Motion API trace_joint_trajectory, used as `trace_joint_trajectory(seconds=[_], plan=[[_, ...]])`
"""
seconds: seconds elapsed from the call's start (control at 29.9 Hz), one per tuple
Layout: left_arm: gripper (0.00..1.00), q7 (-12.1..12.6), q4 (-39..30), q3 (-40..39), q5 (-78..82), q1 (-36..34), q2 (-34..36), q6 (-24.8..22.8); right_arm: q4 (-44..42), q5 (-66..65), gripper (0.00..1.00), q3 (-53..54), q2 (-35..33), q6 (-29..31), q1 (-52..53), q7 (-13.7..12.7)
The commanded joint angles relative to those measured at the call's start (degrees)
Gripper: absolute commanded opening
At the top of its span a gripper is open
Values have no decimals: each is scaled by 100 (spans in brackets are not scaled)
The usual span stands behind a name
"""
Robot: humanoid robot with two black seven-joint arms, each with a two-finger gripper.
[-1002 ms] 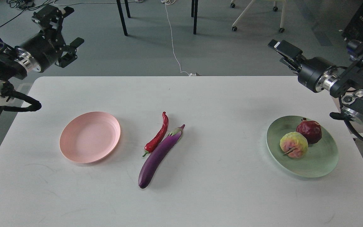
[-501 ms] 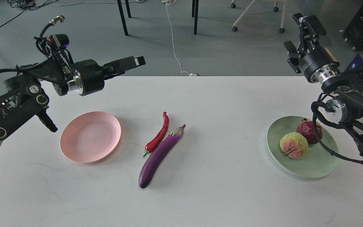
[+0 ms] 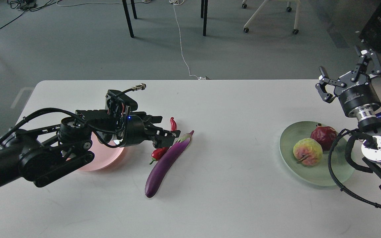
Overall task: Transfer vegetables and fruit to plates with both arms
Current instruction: 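Reach the left gripper to the red chili pepper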
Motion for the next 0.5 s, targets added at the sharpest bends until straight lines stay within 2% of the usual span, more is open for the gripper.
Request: trace_joint_trajectory(seconds=[0.0,0.3,0.47], plan=[[64,-1,55,109,306,139,-55,9,7,0,99,32,-1,1,-24,-2],[63,-36,678,154,465,157,-240,246,201,-17,99,59,7,-17,-33,-2],[52,-27,828,154,474,166,-249,255,201,-17,99,68,16,-25,-33,-2]])
